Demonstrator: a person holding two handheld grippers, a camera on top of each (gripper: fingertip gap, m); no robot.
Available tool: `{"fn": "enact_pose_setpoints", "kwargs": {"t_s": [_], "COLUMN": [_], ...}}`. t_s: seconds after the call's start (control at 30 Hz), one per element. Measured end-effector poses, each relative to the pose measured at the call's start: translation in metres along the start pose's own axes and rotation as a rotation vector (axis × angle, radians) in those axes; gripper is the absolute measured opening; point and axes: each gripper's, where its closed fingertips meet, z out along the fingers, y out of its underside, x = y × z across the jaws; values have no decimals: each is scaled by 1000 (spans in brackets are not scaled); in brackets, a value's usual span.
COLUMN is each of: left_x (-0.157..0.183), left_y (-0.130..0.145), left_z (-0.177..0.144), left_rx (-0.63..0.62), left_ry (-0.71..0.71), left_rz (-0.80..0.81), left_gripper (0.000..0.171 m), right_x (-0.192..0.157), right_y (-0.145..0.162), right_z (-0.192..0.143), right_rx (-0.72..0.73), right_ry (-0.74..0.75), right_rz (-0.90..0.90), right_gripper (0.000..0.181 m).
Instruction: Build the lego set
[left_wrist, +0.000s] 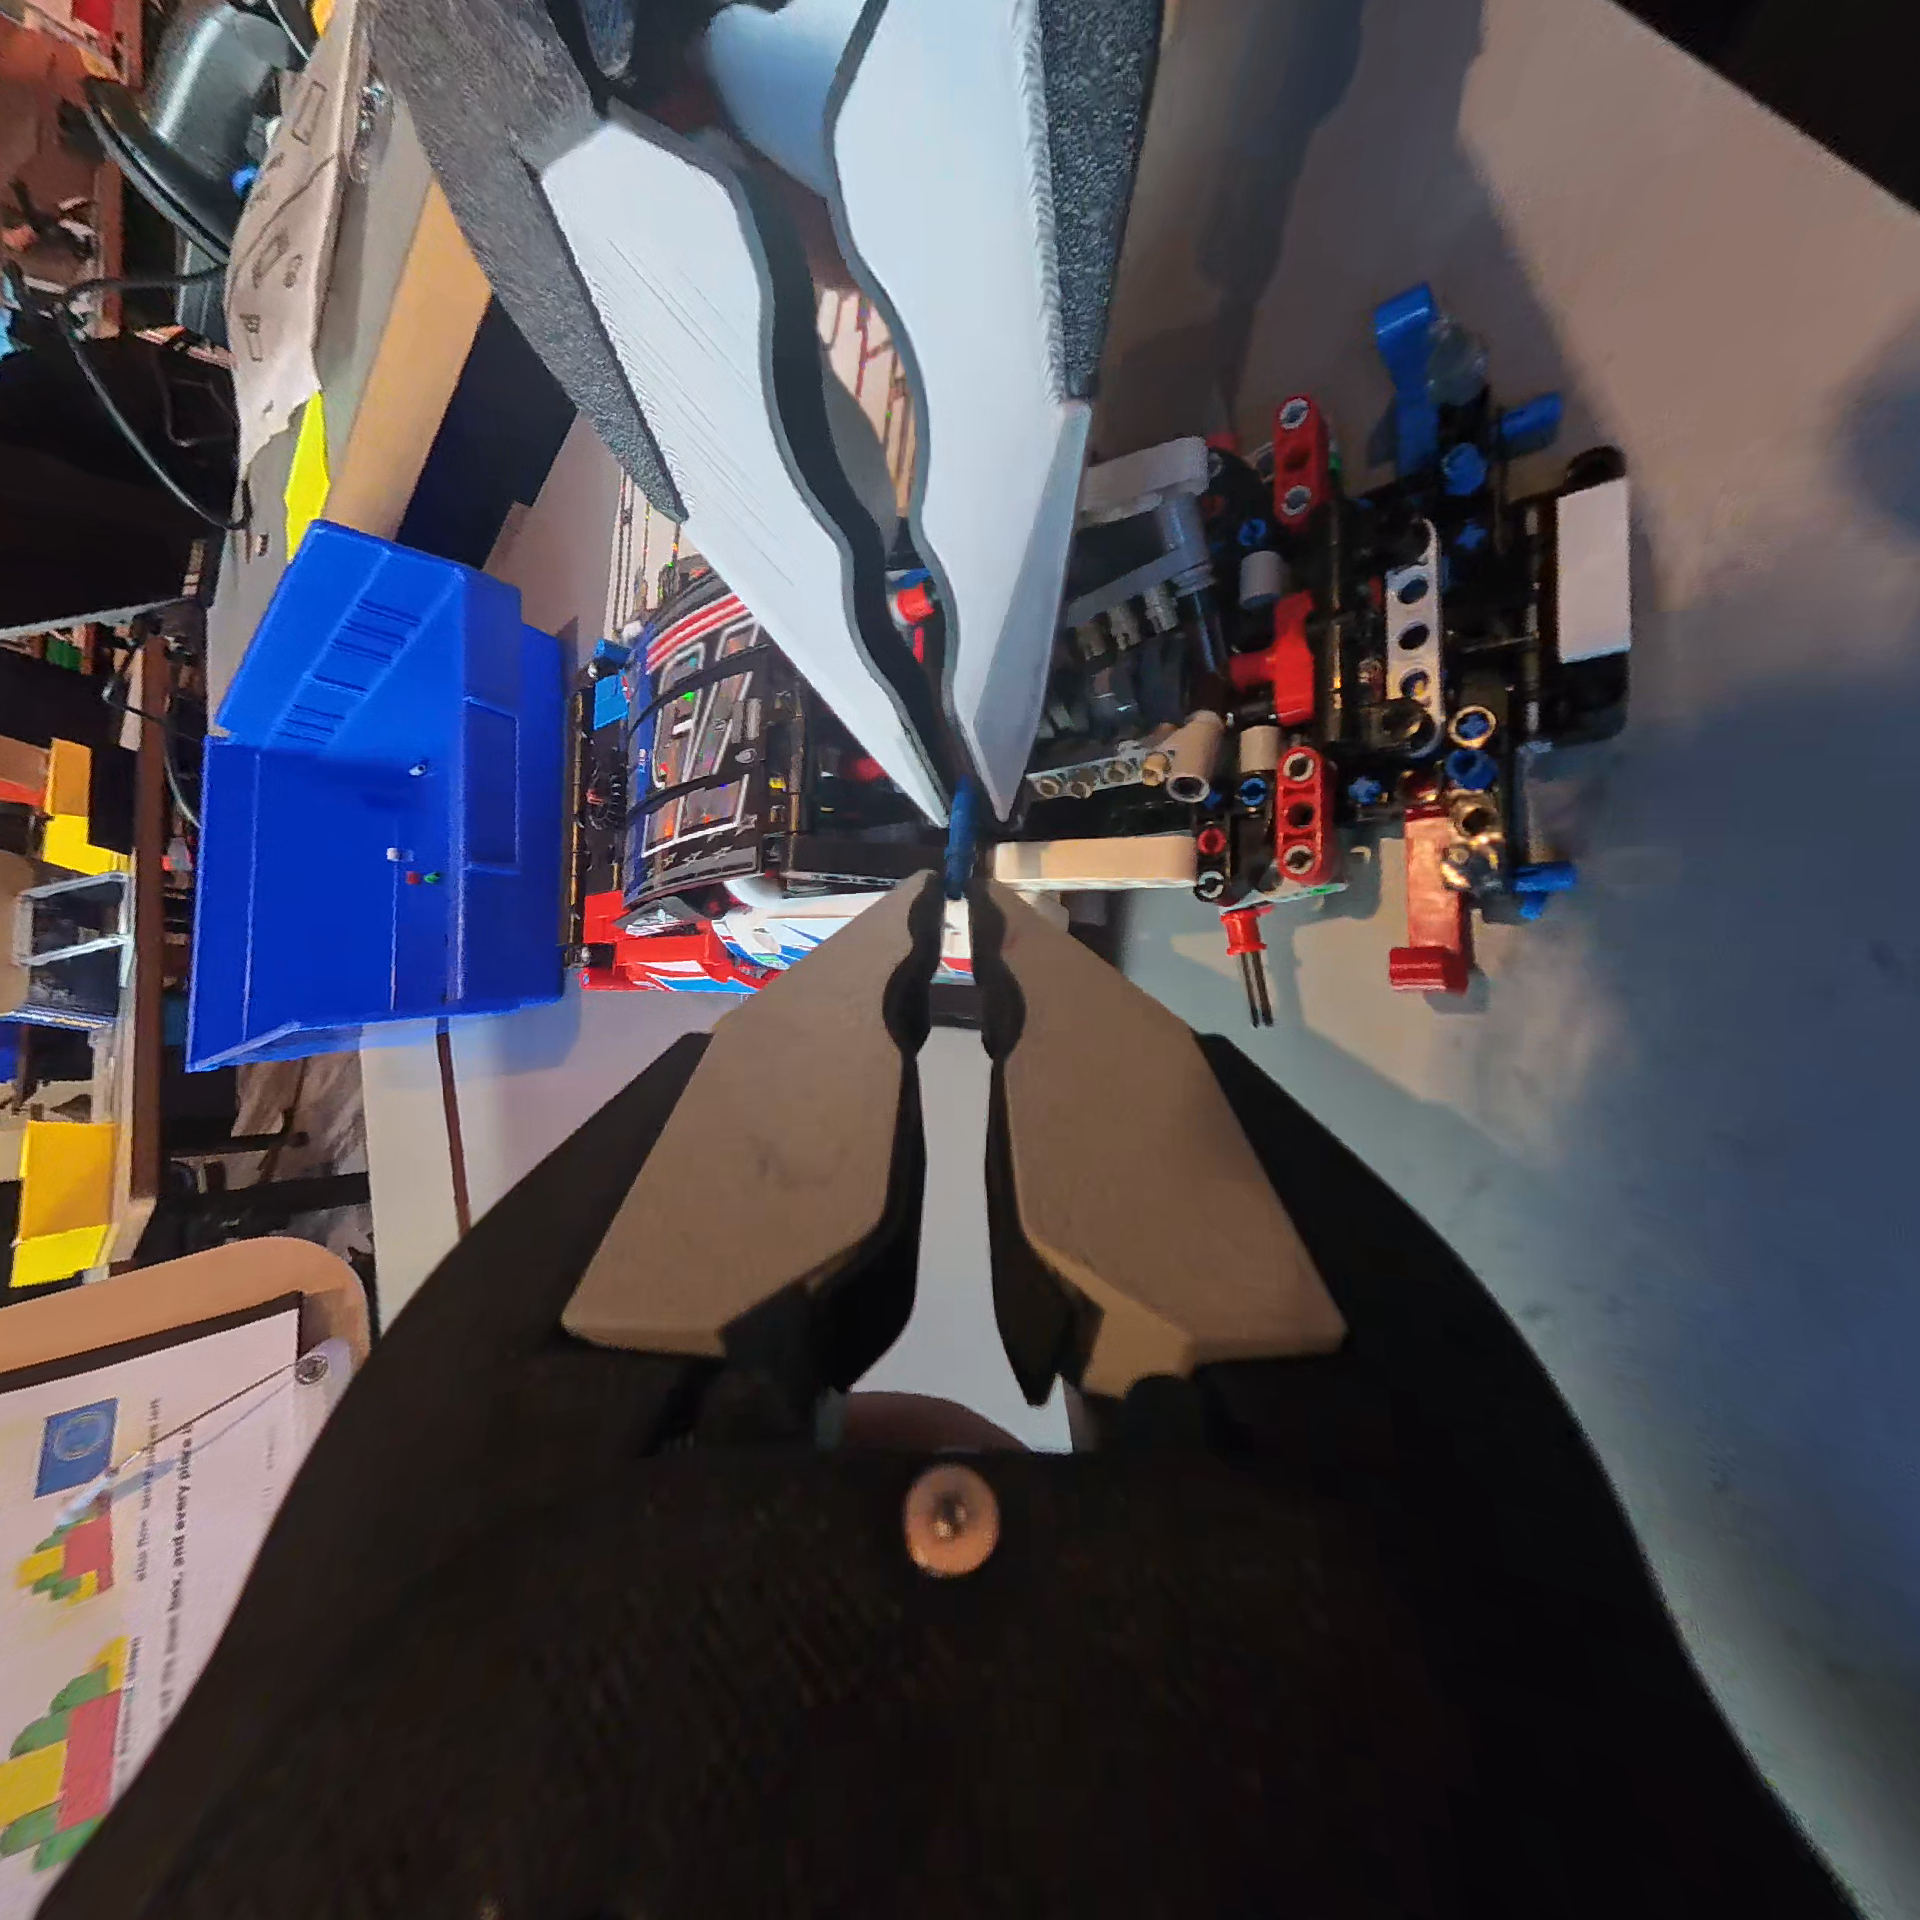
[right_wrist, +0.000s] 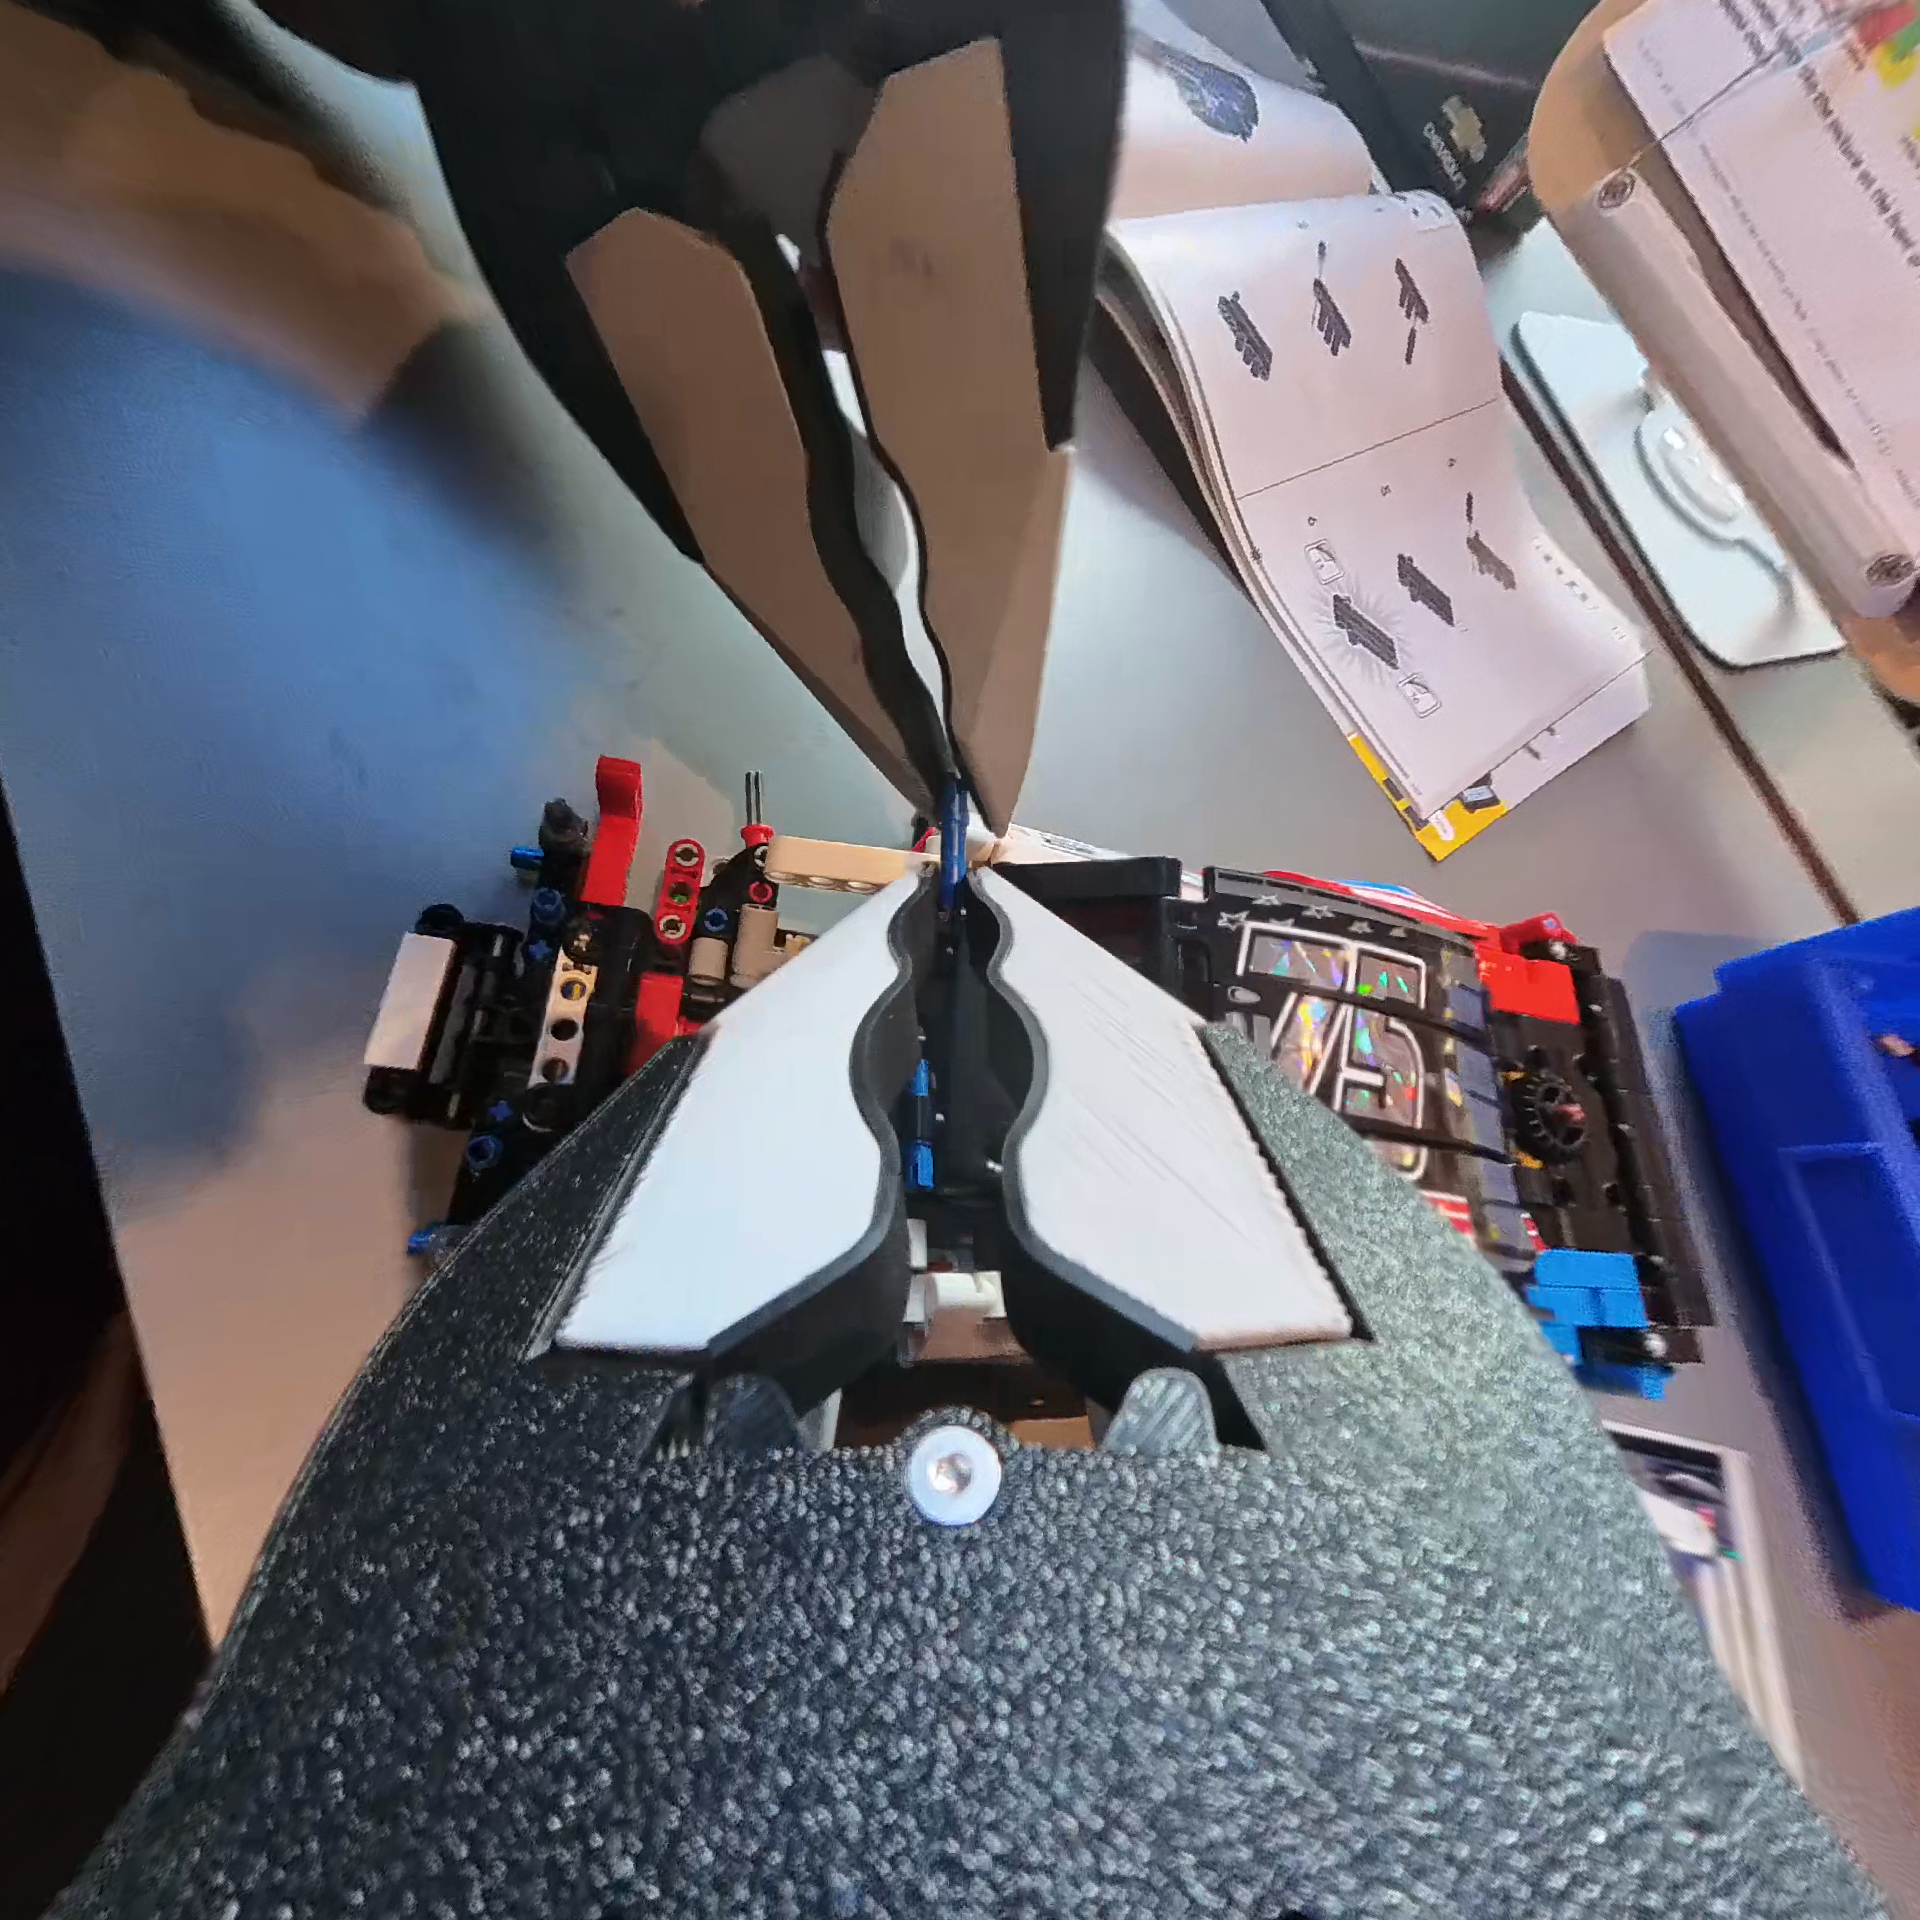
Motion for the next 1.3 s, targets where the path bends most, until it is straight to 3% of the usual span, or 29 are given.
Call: {"fn": "enact_pose_setpoints", "kwargs": {"t_s": [0.3,0.43,0.6,0.7,1.0,1.3], "left_x": [-5,0,1,4,10,6], "left_y": [-14,-12,-13,-12,-8,-13], "left_z": [-11,-9,-9,-8,0,-2], "left_rx": [96,91,100,94,75,128], "left_ry": [16,51,63,67,43,39], "left_rz": [-117,-132,-151,-129,-59,-124], "left_gripper": [18,2,10,2,2,5], "right_x": [1,-2,-3,-6,-9,-6], "right_y": [0,1,0,1,-1,-1], "right_z": [-4,-3,-4,-3,-6,-7], "right_rx": [10,1,12,12,52,62], "right_ry": [-50,-72,-99,-129,-224,-223], "right_rz": [97,102,135,159,285,316], "right_gripper": [4,4,4,4,4,4]}}
